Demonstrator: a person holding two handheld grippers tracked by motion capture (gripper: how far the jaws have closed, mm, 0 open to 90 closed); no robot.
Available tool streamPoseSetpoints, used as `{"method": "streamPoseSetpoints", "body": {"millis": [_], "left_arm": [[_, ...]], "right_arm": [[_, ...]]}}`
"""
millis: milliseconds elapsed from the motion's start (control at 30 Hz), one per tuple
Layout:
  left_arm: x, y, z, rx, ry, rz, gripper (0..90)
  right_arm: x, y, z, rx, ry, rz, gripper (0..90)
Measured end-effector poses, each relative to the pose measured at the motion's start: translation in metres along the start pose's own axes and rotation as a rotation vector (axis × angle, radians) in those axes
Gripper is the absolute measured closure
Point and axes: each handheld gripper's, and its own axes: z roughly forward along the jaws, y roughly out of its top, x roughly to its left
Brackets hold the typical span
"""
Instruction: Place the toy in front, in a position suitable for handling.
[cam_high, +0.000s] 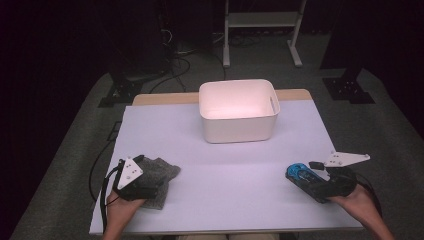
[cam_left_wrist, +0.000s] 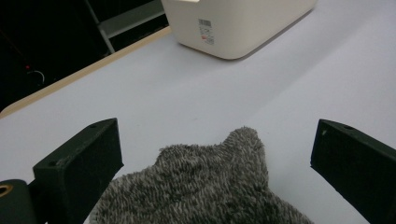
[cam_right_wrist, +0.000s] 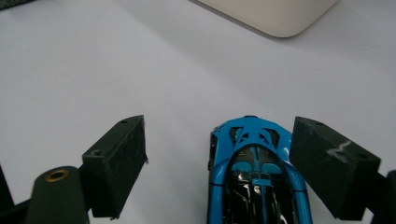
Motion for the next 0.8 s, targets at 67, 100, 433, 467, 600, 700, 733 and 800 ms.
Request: {"method": "streamPoseSetpoints", "body": {"millis": [67,100,433,467,600,700,733,800], "left_arm": [[0.000,0.000,-0.001,-0.006,-0.001,-0.007,1.1],[0.001,0.000,-0.001,-0.009,-0.001,-0.010,1.1],[0.001,-0.002,-0.003,-0.003,-0.001,-0.009,1.1],[0.001,-0.002,-0.003,-0.004,0.000,-0.008,1.1],[0.000,-0.002,-0.004,-0.003,0.002,-0.007,1.1],[0.000,-0.002,-0.004,-0.003,-0.001,-0.009,1.1],[0.000,-0.002,-0.004,-0.003,-0.002,-0.009,1.1],[0.000,-0.002,-0.003,-0.002,-0.012,-0.011,1.1]], "right_arm": [[-0.001,0.001,0.001,0.007,0.001,0.000,17.4],[-0.002,0.001,0.001,0.015,0.001,0.002,17.2],[-0.014,-0.001,0.009,0.068,-0.009,0.009,16.9],[-0.016,-0.001,0.009,0.077,-0.009,0.015,16.7],[-0.019,-0.003,0.011,0.100,-0.016,0.018,16.7],[-0.021,-0.004,0.013,0.120,-0.019,0.018,16.3],[-0.022,-0.006,0.013,0.130,-0.024,0.023,16.3],[-0.023,-0.007,0.014,0.132,-0.022,0.021,16.3]]}}
